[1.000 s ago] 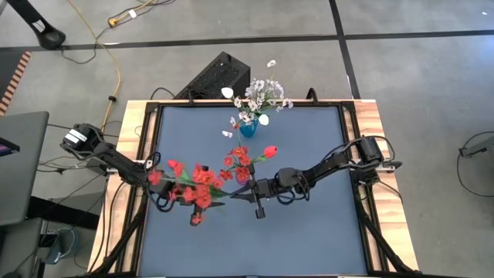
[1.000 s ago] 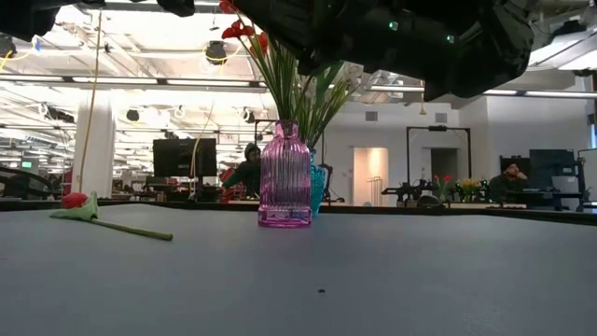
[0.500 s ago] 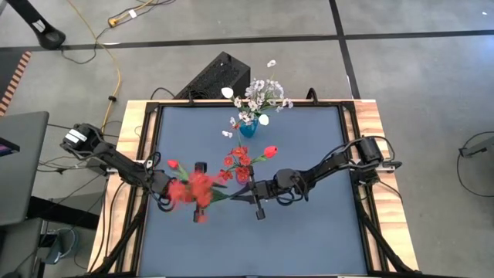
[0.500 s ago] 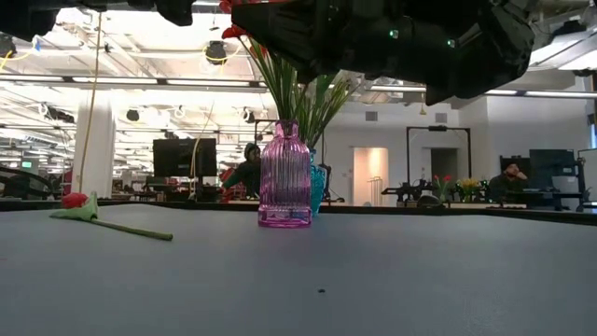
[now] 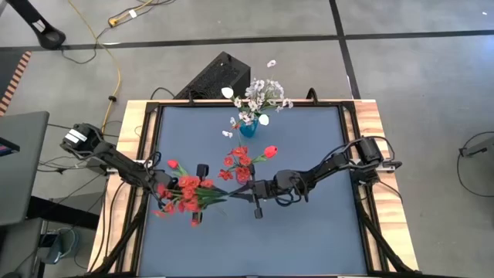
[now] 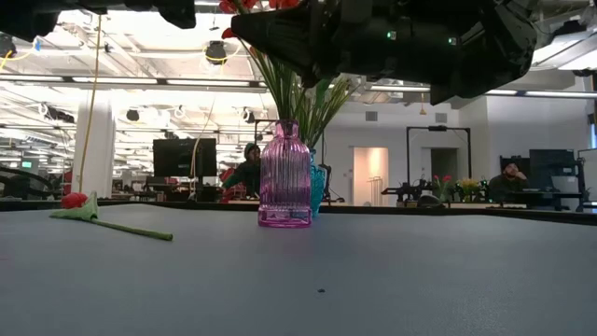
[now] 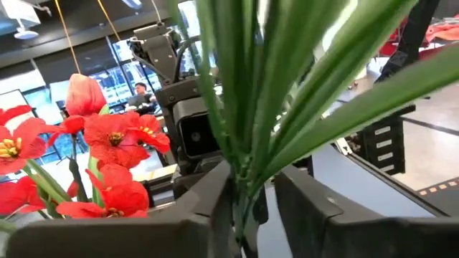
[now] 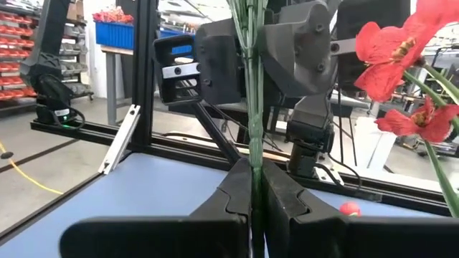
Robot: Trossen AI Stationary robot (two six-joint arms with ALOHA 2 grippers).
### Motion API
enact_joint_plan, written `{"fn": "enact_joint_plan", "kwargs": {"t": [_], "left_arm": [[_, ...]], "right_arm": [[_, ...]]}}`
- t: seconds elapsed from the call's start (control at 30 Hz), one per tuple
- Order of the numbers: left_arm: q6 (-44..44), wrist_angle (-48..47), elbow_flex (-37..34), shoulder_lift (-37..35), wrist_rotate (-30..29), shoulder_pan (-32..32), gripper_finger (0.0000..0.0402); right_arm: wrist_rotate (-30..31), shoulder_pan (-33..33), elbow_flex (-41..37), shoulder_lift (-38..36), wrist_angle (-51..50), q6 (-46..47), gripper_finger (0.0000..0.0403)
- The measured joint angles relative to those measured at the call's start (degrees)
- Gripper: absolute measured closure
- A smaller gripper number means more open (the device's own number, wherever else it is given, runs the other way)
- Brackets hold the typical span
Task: Sort flowers into vase by color
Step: Put the red flowers into the purple vase
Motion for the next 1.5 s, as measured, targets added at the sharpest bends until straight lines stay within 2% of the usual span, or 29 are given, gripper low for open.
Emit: {"fn": "enact_joint_plan", "kwargs": {"t": [0.2, 0.43, 0.67, 0.77, 0.9, 1.07, 1.2, 1.33, 1.5], "left_arm": [[1.0, 0.0, 0.0, 0.0, 0.0, 0.0, 0.0392], [0.9, 0.0, 0.0, -0.1, 0.2, 0.0, 0.0398], [0.3, -3.0, 0.0, -3.7, 0.2, 0.0, 0.0398], [-0.4, -7.7, 0.0, -8.0, -0.1, 0.3, 0.0398], [-2.6, -16.1, 0.0, -15.6, 0.1, 1.3, 0.0399], [-7.5, -28.1, 0.0, -26.6, 4.5, 3.8, 0.0399], [-11.5, -35.0, 1.4, -32.6, 5.5, 6.9, 0.0399], [-13.6, -43.4, 8.2, -32.1, 10.8, 10.4, 0.0399], [-13.9, -56.3, 20.5, -23.9, 20.7, 12.7, 0.0399]], "right_arm": [[0.0, 0.0, 0.0, 0.0, 0.0, 0.0, 0.0361], [0.2, 0.0, 0.0, 0.0, 0.3, 0.5, 0.0327], [0.4, -0.6, 0.0, -0.6, 0.0, 3.3, 0.0242], [0.4, -1.3, 0.0, -3.5, -5.0, 4.9, 0.0199], [0.3, -2.1, 0.0, -10.7, -19.6, 4.7, 0.0159], [0.2, -2.0, 0.0, -20.4, -41.4, 4.7, 0.0148], [0.1, -0.9, 0.0, -25.6, -51.8, 4.7, 0.0148], [-1.4, 0.6, 0.0, -29.6, -56.7, 4.5, 0.0148], [-2.6, 3.0, 0.0, -34.1, -60.3, 4.4, 0.0148]]}}
